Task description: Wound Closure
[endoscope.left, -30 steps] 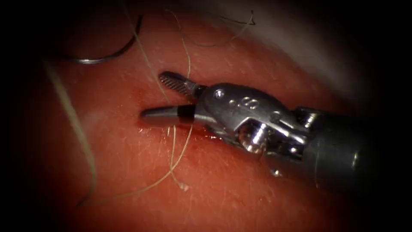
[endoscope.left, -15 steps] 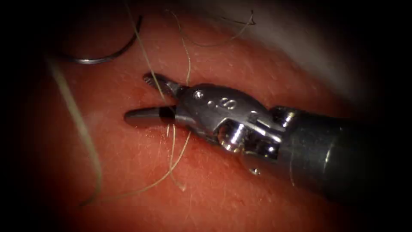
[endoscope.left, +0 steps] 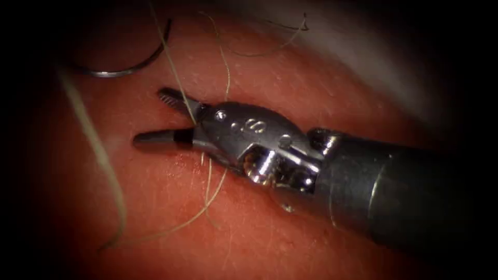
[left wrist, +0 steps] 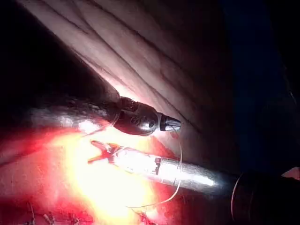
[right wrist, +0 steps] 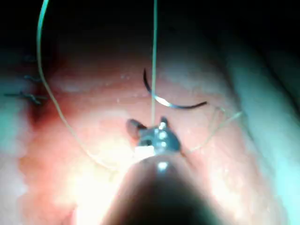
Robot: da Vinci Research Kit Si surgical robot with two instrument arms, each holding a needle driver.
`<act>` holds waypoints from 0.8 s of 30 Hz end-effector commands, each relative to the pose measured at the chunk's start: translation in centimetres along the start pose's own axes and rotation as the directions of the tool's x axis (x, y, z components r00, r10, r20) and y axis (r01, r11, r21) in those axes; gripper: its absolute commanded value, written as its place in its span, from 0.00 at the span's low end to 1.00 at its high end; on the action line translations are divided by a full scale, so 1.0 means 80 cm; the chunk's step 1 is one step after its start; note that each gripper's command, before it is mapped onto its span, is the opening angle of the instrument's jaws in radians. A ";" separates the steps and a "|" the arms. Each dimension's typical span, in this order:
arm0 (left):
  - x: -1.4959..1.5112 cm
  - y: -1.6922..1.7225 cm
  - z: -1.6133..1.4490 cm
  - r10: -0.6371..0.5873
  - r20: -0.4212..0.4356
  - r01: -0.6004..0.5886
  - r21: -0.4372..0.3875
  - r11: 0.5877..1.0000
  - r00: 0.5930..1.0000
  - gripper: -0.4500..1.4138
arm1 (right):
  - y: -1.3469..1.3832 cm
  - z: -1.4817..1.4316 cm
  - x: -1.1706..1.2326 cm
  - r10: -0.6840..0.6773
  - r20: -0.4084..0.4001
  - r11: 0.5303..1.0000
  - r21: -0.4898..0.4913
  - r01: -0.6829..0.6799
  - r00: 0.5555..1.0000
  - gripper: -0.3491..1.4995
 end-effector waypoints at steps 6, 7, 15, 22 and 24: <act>0.0004 0.0004 0.0011 -0.004 -0.002 0.004 0.002 1.000 1.000 0.05 | 0.0000 0.0007 0.0001 -0.008 -0.028 0.999 0.037 0.009 1.000 0.00; 0.0005 0.0004 0.0011 -0.004 -0.002 0.004 0.002 1.000 1.000 0.05 | 0.0001 0.0006 0.0001 -0.009 -0.027 0.998 0.063 0.011 1.000 0.00; 0.0024 0.0009 0.0008 -0.021 -0.012 0.021 -0.006 1.000 1.000 0.05 | 0.0008 -0.0005 0.0012 -0.057 -0.041 0.995 0.074 0.060 0.998 0.00; 0.0041 0.0006 -0.0029 -0.011 -0.009 0.011 -0.002 1.000 1.000 0.05 | 0.0017 -0.0032 0.0017 -0.050 -0.060 0.998 0.035 0.052 0.997 0.95; 0.0047 0.0005 -0.0042 -0.010 -0.003 0.010 0.000 1.000 1.000 0.05 | 0.0021 -0.0048 0.0019 -0.047 -0.059 0.998 0.042 0.050 0.997 0.98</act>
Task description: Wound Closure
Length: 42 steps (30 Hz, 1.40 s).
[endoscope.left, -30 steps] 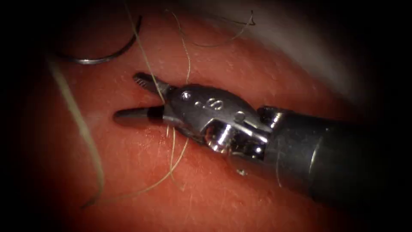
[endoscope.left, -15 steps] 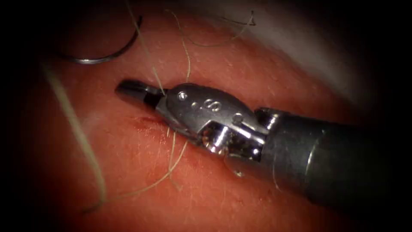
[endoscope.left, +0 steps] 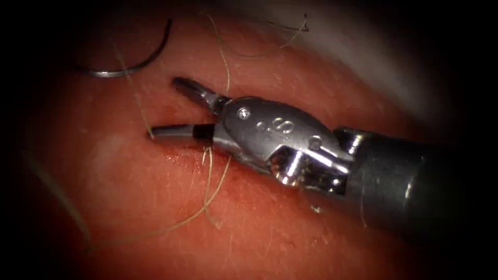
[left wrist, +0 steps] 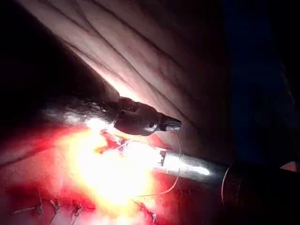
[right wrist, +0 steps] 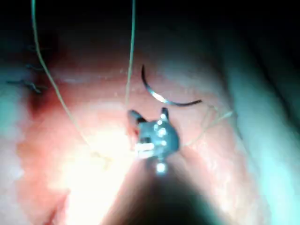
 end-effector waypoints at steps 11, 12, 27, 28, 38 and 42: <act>0.0001 0.0028 -0.0089 -0.048 0.085 0.047 0.007 0.999 0.995 0.11 | 0.0031 -0.0116 0.0014 0.016 0.006 0.999 0.049 -0.017 1.000 0.99; 0.0000 0.0030 -0.0090 -0.075 0.093 0.075 0.002 0.997 0.993 0.21 | 0.0032 -0.0118 0.0014 0.016 0.006 0.999 0.049 -0.017 1.000 0.99; 0.0035 0.0087 -0.0075 -0.364 0.148 0.375 -0.053 0.926 0.920 0.66 | 0.0033 -0.0121 0.0012 0.014 0.011 0.999 0.052 -0.014 1.000 0.99; 0.0037 0.0089 -0.0070 -0.371 0.142 0.382 -0.062 0.922 0.918 0.65 | 0.0033 -0.0121 0.0012 0.014 0.014 0.999 0.052 -0.014 1.000 0.99; -0.0038 0.0187 0.0075 -0.389 0.186 0.416 -0.141 0.898 0.902 0.60 | 0.0034 -0.0125 0.0011 0.011 0.026 0.998 0.058 -0.013 1.000 0.99; -0.0081 0.0203 0.0113 -0.354 0.215 0.380 -0.096 0.920 0.910 0.59 | 0.0035 -0.0126 0.0010 0.010 0.029 0.998 0.059 -0.012 1.000 0.99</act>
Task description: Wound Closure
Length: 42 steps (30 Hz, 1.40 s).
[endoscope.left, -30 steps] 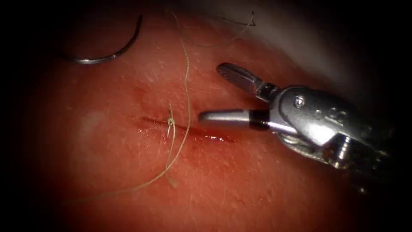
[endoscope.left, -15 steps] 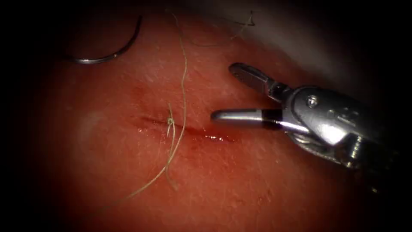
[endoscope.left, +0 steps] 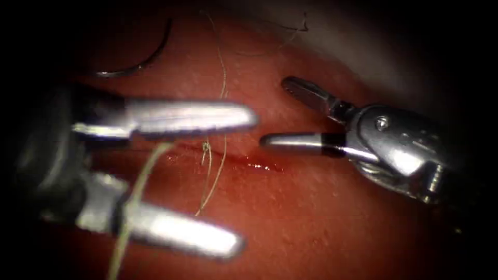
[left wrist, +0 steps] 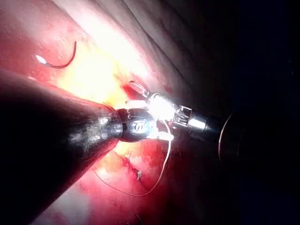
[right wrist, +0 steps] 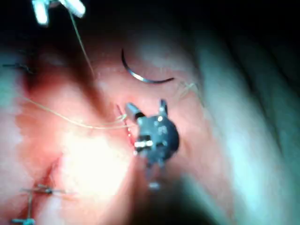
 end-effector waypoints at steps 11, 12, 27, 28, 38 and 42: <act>-0.0127 0.0014 0.0021 0.035 0.249 -0.044 0.029 0.999 0.968 0.58 | 0.0000 0.0009 -0.0005 -0.004 0.004 1.000 0.002 0.004 1.000 0.99; -0.0137 0.0017 0.0014 0.041 0.267 -0.048 0.020 0.999 0.963 0.59 | 0.0000 0.0009 -0.0005 -0.004 0.004 1.000 0.002 0.004 1.000 0.99; -0.0215 -0.0001 -0.0130 -0.130 0.406 0.102 0.089 0.991 0.904 0.66 | -0.0002 0.0010 -0.0008 -0.007 0.013 1.000 0.011 0.007 1.000 0.99; -0.0221 -0.0005 -0.0129 -0.148 0.405 0.115 0.104 0.988 0.902 0.66 | -0.0003 0.0010 -0.0008 -0.008 0.012 1.000 0.011 0.008 1.000 0.99; -0.0270 -0.0006 -0.0095 -0.187 0.387 0.157 0.110 0.982 0.903 0.63 | -0.0007 0.0014 -0.0013 -0.012 0.020 1.000 0.015 0.012 1.000 0.99; -0.0255 -0.0003 -0.0073 -0.201 0.361 0.171 0.114 0.979 0.910 0.62 | -0.0007 0.0015 -0.0013 -0.012 0.020 1.000 0.015 0.011 1.000 0.99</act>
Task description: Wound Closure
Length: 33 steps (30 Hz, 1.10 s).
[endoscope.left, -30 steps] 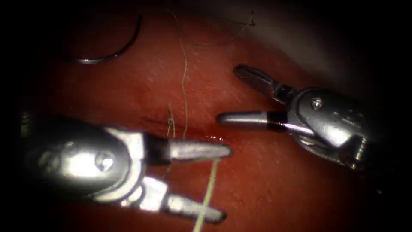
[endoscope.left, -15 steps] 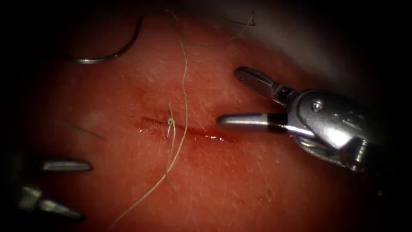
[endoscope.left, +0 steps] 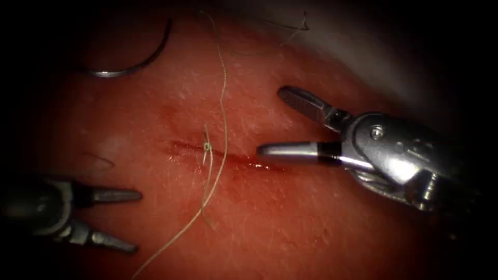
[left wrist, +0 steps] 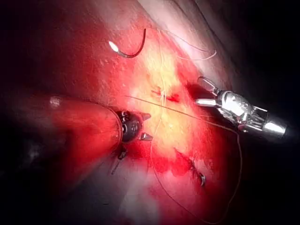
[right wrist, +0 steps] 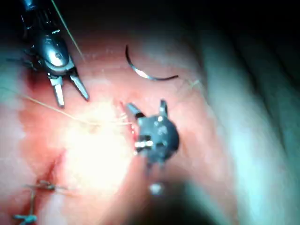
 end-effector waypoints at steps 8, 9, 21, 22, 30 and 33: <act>0.0076 -0.0008 -0.0012 0.058 -0.201 -0.040 0.096 0.995 0.978 0.62 | 0.0000 0.0010 -0.0001 -0.002 -0.002 1.000 0.004 0.002 1.000 0.99; 0.0082 -0.0008 -0.0014 0.064 -0.211 -0.043 0.103 0.994 0.975 0.62 | 0.0000 0.0010 -0.0001 -0.002 -0.002 1.000 0.004 0.002 1.000 0.99; 0.0060 0.0018 0.0046 0.132 -0.081 -0.124 0.099 0.987 0.988 0.60 | -0.0001 0.0012 -0.0002 -0.002 -0.002 1.000 0.005 0.002 1.000 0.99; 0.0059 0.0019 0.0048 0.131 -0.063 -0.125 0.098 0.987 0.989 0.60 | -0.0001 0.0012 -0.0002 -0.002 -0.002 1.000 0.005 0.002 1.000 0.99; 0.0059 0.0025 0.0062 0.205 0.004 -0.204 0.099 0.974 0.979 0.58 | -0.0001 0.0015 -0.0006 -0.005 -0.003 1.000 0.004 0.005 1.000 0.99; 0.0056 0.0026 0.0070 0.234 0.057 -0.239 0.102 0.966 0.971 0.56 | -0.0001 0.0015 -0.0006 -0.006 -0.003 1.000 0.004 0.006 1.000 0.99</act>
